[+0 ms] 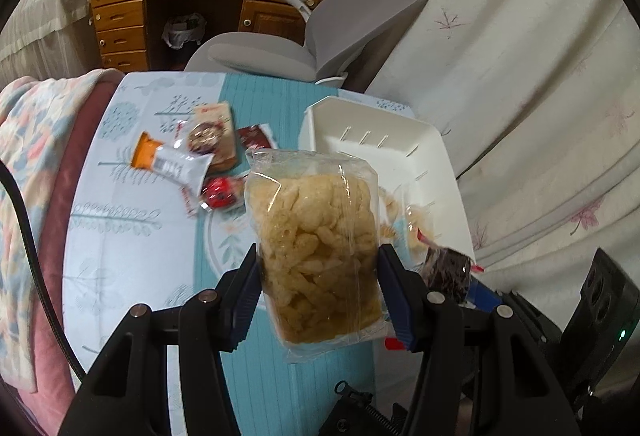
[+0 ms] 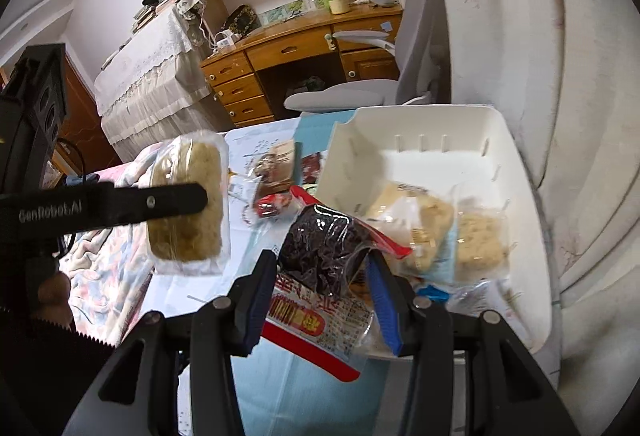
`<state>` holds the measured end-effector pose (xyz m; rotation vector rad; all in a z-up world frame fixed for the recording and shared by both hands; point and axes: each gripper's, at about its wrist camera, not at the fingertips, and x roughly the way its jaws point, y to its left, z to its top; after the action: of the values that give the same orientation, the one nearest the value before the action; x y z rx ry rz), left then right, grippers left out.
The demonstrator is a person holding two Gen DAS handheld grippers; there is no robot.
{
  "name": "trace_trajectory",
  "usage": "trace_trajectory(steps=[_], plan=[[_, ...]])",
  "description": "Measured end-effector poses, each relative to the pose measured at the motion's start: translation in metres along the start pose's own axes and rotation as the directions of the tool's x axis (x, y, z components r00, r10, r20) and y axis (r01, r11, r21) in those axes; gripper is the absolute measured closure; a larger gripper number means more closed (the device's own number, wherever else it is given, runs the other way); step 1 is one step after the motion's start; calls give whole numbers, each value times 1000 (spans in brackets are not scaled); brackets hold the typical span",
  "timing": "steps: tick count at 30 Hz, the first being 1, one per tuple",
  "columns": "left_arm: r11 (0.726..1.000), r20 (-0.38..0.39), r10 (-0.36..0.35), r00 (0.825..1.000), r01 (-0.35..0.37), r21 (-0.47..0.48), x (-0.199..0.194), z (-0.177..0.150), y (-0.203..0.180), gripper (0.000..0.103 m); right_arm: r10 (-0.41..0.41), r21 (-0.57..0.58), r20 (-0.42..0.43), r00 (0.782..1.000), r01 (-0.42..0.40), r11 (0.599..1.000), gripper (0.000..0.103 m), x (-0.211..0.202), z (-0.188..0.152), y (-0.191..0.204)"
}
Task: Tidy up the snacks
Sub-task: 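Carry the puffed-snack bag with left tool while right tool carries the red-white packet to tray, then release the puffed-snack bag with left tool while right tool drops the red-white packet in tray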
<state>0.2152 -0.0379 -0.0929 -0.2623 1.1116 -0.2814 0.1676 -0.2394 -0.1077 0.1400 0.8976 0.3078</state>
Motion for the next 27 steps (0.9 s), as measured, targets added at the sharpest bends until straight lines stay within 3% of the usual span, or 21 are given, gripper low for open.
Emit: trace_trajectory(steps=[20,22,24,27], plan=[[998,-42,-11,999,14,61,71,43,-85,48,-27,83,-14,1000,28,996,56,0,5,-85],[998,-49,-11,999,13,57,74,44,-88,41,-26,84,-6,1000,27,996,56,-1,5,-87],[999,-49,-11,999,13,43,75,43,-88,24,-21,85,-22,1000,23,996,55,2,5,-88],[1000,-41,3,999,-2,31,72,43,-86,23,-12,101,-41,999,16,995,51,5,4,-90]])
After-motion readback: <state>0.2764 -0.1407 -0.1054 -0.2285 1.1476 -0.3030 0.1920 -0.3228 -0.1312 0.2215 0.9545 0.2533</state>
